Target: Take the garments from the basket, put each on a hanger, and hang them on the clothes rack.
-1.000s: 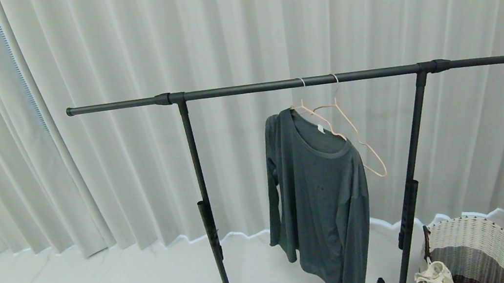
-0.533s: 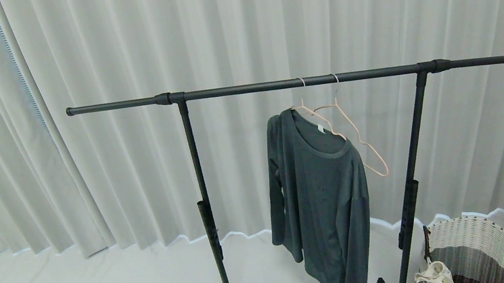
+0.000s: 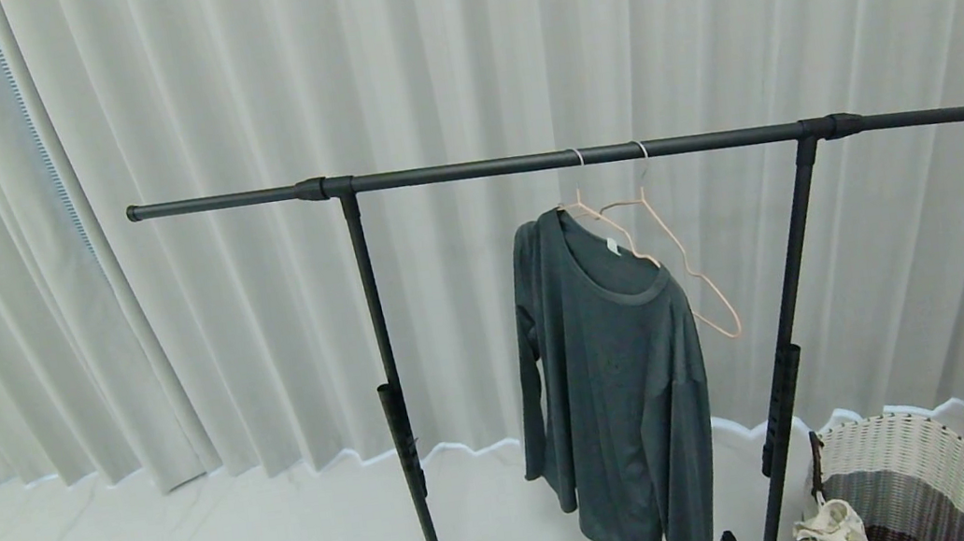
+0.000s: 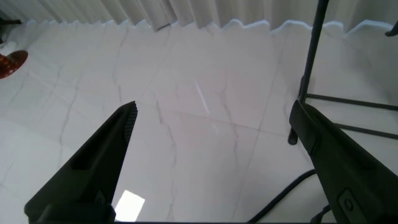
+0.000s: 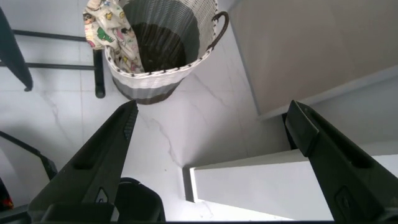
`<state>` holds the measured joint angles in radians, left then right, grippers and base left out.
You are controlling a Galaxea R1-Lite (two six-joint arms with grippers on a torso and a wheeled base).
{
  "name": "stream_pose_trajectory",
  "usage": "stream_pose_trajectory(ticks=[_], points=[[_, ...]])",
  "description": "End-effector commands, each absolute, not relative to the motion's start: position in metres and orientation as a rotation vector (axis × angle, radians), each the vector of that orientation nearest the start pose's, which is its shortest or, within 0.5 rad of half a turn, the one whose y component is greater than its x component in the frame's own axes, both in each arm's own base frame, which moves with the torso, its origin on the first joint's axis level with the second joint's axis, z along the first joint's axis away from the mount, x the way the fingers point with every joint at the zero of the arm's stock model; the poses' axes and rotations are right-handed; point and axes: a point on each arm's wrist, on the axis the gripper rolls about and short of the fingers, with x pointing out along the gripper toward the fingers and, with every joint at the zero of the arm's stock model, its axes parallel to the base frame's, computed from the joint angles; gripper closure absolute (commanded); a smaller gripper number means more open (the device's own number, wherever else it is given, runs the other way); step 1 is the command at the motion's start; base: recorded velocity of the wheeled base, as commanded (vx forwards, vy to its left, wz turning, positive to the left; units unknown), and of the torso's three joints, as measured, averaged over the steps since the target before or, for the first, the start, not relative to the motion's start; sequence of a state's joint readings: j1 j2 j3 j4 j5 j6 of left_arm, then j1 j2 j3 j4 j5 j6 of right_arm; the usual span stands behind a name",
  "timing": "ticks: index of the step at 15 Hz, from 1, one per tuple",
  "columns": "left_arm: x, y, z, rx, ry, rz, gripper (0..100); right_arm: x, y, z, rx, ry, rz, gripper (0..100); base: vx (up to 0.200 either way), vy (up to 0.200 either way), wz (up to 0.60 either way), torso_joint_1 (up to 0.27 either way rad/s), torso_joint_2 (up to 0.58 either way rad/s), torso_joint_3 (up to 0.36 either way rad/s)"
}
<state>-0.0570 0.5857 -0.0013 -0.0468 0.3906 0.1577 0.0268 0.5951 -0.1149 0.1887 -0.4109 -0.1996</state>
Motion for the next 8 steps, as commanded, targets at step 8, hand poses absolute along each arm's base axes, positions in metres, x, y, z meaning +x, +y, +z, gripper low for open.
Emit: stream_pose_trajectory(ticks=[8], points=[[0.0235, 0.0080, 0.0813, 0.278, 0.543, 0.319, 0, 0.0201, -0.0085, 0.0922, -0.333, 0.689, -0.309, 0, 0.000, 0.000, 0.00, -0.016, 0.04, 0.019]])
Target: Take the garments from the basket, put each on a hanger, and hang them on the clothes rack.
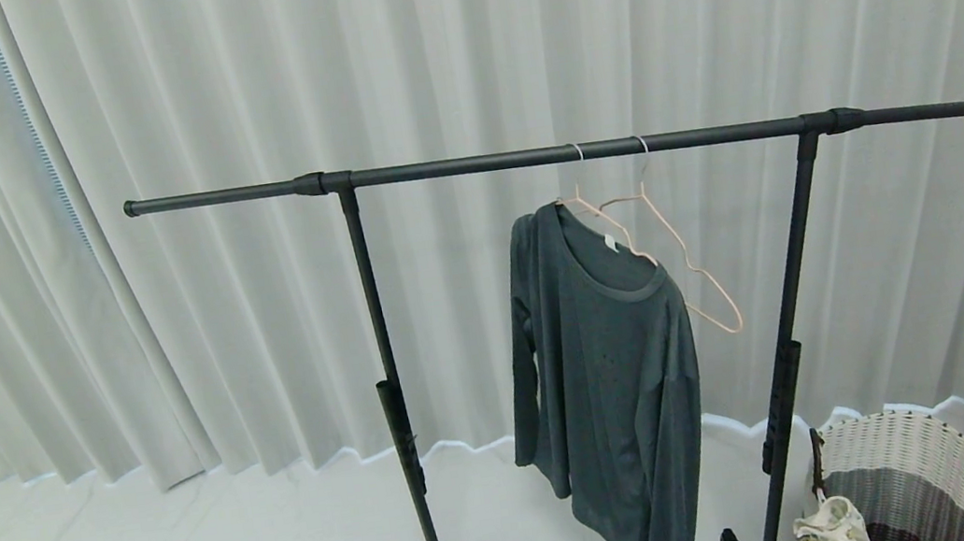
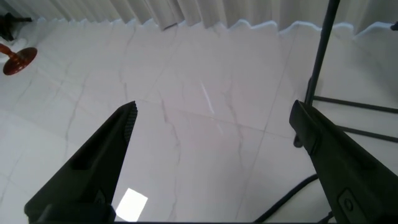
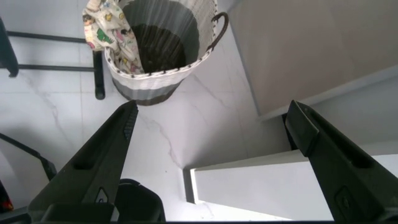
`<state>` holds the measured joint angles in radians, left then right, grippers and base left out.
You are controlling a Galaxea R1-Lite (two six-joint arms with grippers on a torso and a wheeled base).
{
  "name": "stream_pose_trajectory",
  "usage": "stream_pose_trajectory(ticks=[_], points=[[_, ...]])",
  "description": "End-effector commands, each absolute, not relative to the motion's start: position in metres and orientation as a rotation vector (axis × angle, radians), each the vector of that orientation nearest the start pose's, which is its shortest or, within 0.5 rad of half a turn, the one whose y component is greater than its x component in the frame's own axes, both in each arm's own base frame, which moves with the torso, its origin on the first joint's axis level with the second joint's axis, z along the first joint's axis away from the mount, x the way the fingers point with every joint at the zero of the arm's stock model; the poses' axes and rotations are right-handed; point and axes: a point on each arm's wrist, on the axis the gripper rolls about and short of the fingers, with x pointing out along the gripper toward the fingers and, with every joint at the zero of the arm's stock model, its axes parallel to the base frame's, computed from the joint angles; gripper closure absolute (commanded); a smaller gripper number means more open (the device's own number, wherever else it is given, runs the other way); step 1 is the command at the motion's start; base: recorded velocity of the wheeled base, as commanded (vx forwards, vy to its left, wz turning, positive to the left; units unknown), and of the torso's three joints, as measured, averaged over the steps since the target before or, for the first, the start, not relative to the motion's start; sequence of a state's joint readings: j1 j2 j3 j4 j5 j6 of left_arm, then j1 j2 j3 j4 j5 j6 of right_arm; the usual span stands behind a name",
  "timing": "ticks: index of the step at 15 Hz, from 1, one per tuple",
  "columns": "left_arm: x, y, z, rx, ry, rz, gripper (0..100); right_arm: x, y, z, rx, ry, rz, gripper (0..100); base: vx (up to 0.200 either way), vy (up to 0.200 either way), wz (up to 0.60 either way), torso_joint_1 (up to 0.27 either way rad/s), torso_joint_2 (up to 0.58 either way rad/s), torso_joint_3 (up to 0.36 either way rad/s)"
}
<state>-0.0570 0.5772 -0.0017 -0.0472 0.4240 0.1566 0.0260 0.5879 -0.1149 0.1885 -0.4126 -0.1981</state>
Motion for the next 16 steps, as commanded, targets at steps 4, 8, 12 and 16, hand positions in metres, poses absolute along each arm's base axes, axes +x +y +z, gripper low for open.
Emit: stream_pose_trajectory(ticks=[4, 8, 12, 16], points=[[0.0234, 0.0080, 0.0813, 0.277, 0.542, 0.319, 0, 0.0203, -0.0085, 0.0921, -0.333, 0.690, -0.307, 0, 0.000, 0.000, 0.00, -0.212, 0.44, 0.218], [0.0235, 0.0080, 0.0813, 0.278, 0.543, 0.319, 0, 0.0208, -0.0085, 0.0920, -0.334, 0.696, -0.306, 0, 0.000, 0.000, 0.00, -0.239, 0.49, 0.248], [0.0235, 0.0084, 0.0813, 0.285, 0.546, 0.338, 0, 0.0204, -0.0085, 0.0921, -0.320, 0.689, -0.311, 0, 0.000, 0.000, 0.00, -0.235, 0.48, 0.244], [0.0228, 0.0087, 0.0816, 0.286, 0.539, 0.351, 0, 0.0227, -0.0084, 0.0916, -0.318, 0.712, -0.309, 0, 0.000, 0.000, 0.00, -0.222, 0.47, 0.242]])
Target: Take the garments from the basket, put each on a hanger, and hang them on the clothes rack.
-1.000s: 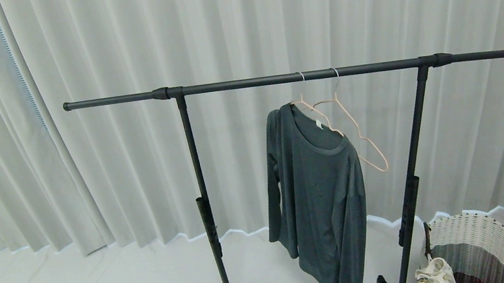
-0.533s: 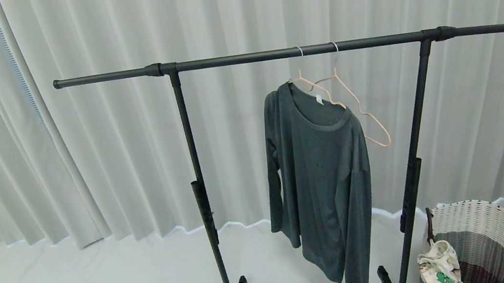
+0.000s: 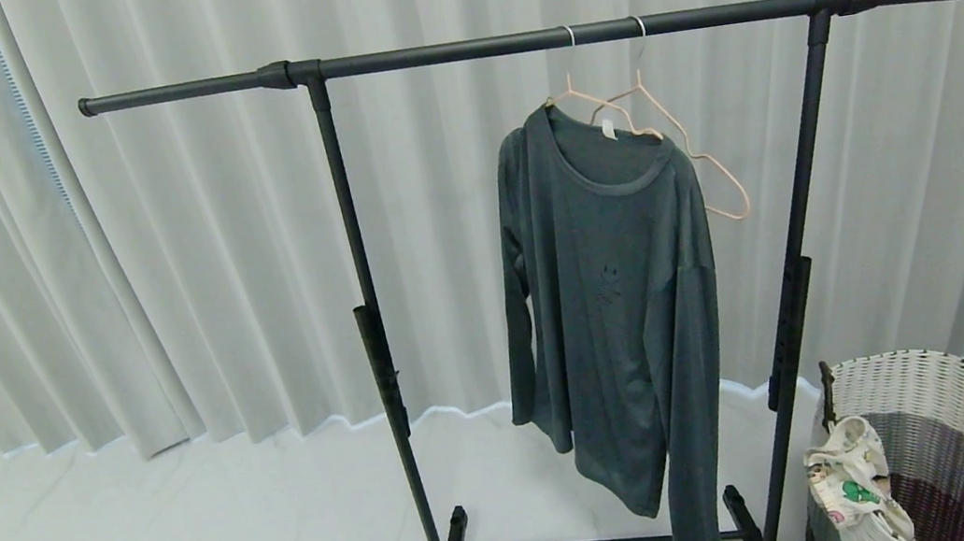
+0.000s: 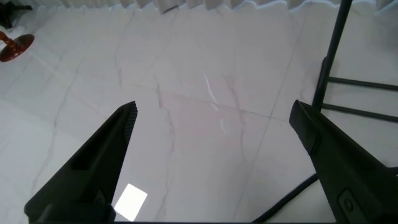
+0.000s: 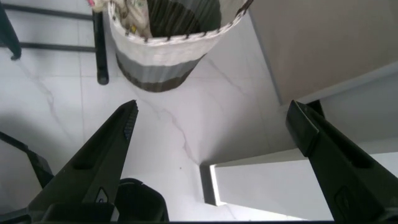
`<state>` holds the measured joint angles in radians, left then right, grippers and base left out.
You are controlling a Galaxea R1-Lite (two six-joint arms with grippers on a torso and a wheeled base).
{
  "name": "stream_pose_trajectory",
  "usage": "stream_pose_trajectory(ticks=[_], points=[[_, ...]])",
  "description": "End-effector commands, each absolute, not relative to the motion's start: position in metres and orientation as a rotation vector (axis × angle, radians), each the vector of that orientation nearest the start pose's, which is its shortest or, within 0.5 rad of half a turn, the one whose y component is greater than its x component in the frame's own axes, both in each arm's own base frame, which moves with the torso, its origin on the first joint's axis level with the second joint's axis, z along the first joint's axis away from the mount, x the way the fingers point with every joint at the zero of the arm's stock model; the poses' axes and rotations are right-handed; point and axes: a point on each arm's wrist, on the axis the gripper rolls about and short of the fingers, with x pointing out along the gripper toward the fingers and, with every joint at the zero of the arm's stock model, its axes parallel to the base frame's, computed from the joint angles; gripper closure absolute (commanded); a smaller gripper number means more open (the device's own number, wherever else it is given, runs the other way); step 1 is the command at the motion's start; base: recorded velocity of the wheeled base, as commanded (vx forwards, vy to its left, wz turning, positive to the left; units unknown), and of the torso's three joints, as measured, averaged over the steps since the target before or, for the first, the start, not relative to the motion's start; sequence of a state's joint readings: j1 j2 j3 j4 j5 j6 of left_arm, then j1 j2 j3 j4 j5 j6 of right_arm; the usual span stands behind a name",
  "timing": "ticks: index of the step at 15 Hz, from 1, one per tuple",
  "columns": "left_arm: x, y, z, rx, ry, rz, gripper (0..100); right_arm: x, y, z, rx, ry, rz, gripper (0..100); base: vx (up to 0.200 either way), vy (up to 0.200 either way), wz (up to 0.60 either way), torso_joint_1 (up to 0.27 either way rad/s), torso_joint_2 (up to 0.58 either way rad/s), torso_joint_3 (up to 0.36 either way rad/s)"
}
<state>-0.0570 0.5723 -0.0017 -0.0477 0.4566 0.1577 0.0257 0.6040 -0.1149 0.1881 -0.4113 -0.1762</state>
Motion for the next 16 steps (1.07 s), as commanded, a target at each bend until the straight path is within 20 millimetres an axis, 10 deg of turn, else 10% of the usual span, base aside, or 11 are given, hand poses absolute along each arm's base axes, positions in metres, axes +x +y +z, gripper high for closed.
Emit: stream_pose_trajectory(ticks=[1, 16], points=[[0.0229, 0.0086, 0.0815, 0.286, 0.540, 0.351, 0, 0.0232, -0.0084, 0.0914, -0.320, 0.718, -0.308, 0, 0.000, 0.000, 0.00, -0.212, 0.44, 0.193], [0.0205, 0.0082, 0.0822, 0.281, 0.504, 0.328, 0, 0.0178, -0.0085, 0.0926, -0.308, 0.659, -0.313, 0, 0.000, 0.000, 0.00, -0.074, 0.16, 0.075]])
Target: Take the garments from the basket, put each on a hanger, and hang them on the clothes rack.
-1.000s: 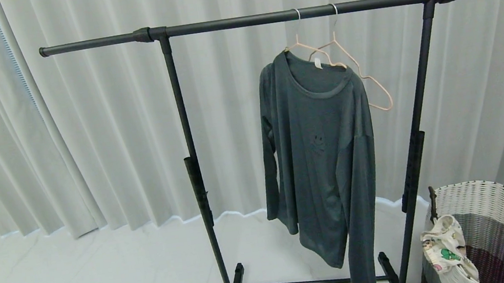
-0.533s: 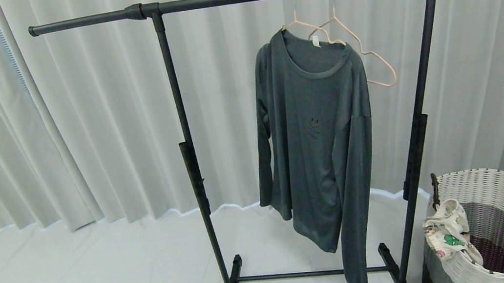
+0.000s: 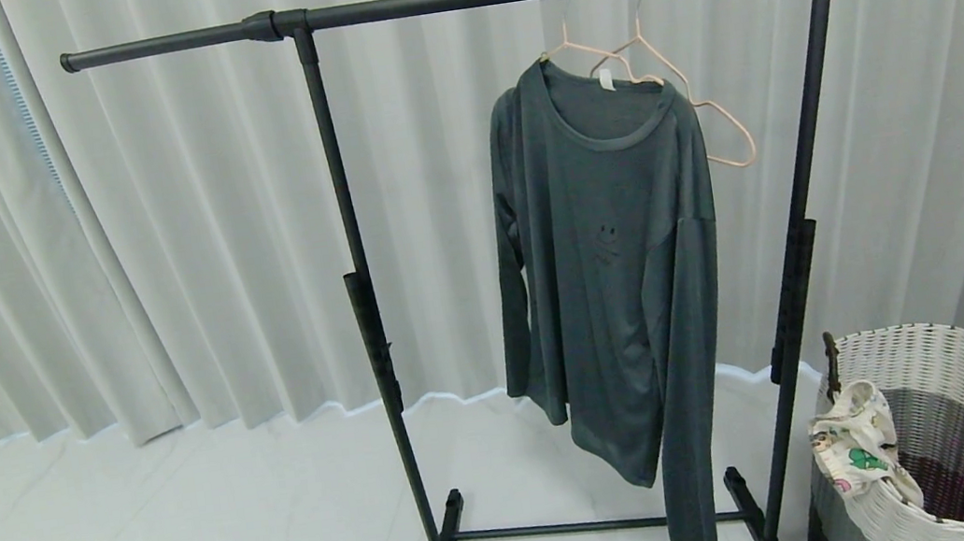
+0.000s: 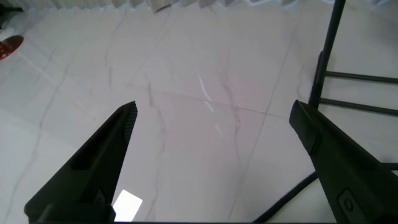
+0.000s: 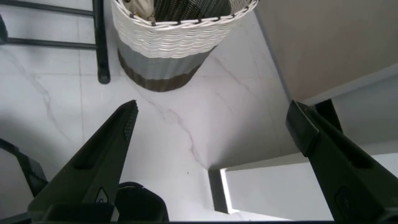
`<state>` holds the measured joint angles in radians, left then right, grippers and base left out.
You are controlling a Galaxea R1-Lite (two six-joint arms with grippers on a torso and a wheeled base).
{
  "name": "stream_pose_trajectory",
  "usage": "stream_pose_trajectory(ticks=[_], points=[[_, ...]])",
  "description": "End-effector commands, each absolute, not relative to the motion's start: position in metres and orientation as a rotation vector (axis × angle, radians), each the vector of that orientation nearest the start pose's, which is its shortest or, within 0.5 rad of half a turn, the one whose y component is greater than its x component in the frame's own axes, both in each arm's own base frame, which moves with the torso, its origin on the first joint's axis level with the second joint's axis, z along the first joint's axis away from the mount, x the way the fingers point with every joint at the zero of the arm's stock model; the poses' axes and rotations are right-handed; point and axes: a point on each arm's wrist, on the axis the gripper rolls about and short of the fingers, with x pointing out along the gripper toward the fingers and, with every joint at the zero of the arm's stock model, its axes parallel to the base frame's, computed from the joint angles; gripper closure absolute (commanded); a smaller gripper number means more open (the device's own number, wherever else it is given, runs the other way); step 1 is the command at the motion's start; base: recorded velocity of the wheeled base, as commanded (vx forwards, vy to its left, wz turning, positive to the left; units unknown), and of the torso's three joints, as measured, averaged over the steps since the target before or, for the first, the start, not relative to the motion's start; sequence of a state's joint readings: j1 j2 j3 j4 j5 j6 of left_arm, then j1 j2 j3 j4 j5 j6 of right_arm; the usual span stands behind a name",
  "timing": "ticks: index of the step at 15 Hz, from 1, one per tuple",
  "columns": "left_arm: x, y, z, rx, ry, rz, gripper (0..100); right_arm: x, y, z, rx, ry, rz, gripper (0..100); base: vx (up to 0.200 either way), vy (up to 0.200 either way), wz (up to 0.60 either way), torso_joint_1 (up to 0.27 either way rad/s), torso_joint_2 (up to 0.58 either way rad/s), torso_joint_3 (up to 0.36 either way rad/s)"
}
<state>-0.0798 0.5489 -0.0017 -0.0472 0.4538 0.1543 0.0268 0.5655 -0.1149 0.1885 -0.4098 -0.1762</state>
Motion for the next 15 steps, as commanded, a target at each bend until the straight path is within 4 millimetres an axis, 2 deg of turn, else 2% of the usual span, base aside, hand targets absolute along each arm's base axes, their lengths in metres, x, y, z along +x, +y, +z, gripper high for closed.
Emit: stream_pose_trajectory(ticks=[1, 7, 11, 15], points=[[0.0205, 0.0082, 0.0822, 0.280, 0.504, 0.327, 0, 0.0176, -0.0085, 0.0927, -0.307, 0.658, -0.315, 0, 0.000, 0.000, 0.00, 0.000, 0.00, 0.000], [0.0203, 0.0082, 0.0823, 0.276, 0.500, 0.327, 0, 0.0175, -0.0085, 0.0927, -0.307, 0.656, -0.315, 0, 0.000, -0.200, 0.00, 0.003, 0.00, 0.006], [0.0203, 0.0083, 0.0818, 0.258, 0.500, 0.334, 0, 0.0175, -0.0085, 0.0927, -0.307, 0.656, -0.314, 0, 0.000, 0.000, 0.00, 0.000, 0.00, 0.000], [0.0206, 0.0082, 0.0822, 0.258, 0.501, 0.332, 0, 0.0173, -0.0085, 0.0927, -0.307, 0.654, -0.314, 0, 0.200, 0.000, 0.00, 0.004, 0.00, 0.007]])
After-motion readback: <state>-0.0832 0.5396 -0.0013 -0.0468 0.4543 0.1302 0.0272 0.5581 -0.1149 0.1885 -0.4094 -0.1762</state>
